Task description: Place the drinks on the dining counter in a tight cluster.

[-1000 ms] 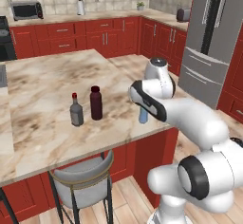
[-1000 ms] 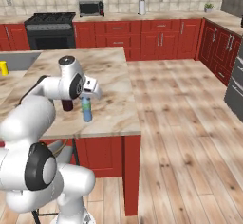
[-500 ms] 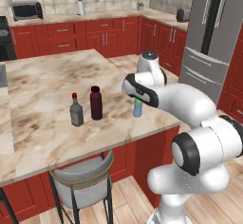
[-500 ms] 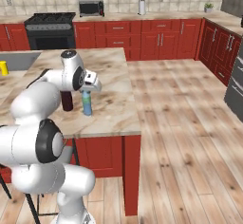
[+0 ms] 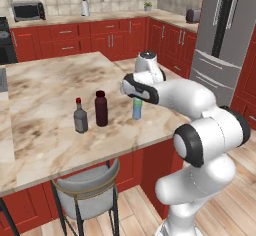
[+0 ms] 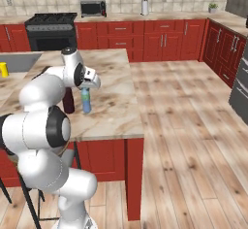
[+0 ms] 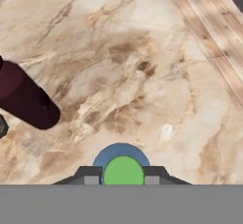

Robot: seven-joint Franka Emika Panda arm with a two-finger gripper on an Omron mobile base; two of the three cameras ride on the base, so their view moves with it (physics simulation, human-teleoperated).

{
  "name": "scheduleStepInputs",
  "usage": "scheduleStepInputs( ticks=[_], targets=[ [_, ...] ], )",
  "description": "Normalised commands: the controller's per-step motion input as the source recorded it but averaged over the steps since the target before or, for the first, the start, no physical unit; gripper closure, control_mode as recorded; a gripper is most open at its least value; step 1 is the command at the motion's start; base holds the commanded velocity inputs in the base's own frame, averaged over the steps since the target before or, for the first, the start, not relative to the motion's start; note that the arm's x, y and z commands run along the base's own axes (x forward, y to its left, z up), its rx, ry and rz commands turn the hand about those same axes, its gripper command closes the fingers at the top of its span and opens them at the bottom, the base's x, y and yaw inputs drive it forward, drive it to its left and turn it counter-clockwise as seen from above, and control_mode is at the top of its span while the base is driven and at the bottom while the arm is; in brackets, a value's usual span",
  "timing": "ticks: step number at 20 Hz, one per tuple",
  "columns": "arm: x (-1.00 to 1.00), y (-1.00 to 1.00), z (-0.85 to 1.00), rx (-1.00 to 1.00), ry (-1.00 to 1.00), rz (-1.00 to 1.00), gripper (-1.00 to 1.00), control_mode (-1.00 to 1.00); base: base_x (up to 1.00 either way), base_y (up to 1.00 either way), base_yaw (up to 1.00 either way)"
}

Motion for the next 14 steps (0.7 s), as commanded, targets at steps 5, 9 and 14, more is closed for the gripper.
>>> scheduleStepInputs(
  ticks=[5,9,14],
  targets=[
    [0.0,0.28,-0.01,0.0,-0.03,0.04,1.0,-1.0,0.0,0.0,0.0],
    [0.0,0.09,-0.06,0.0,-0.1,0.06,1.0,-1.0,0.0,0.0,0.0],
    [0.22,0.0,-0.16,0.0,-0.07,0.01,1.0,-1.0,0.0,0.0,0.0]
  ],
)
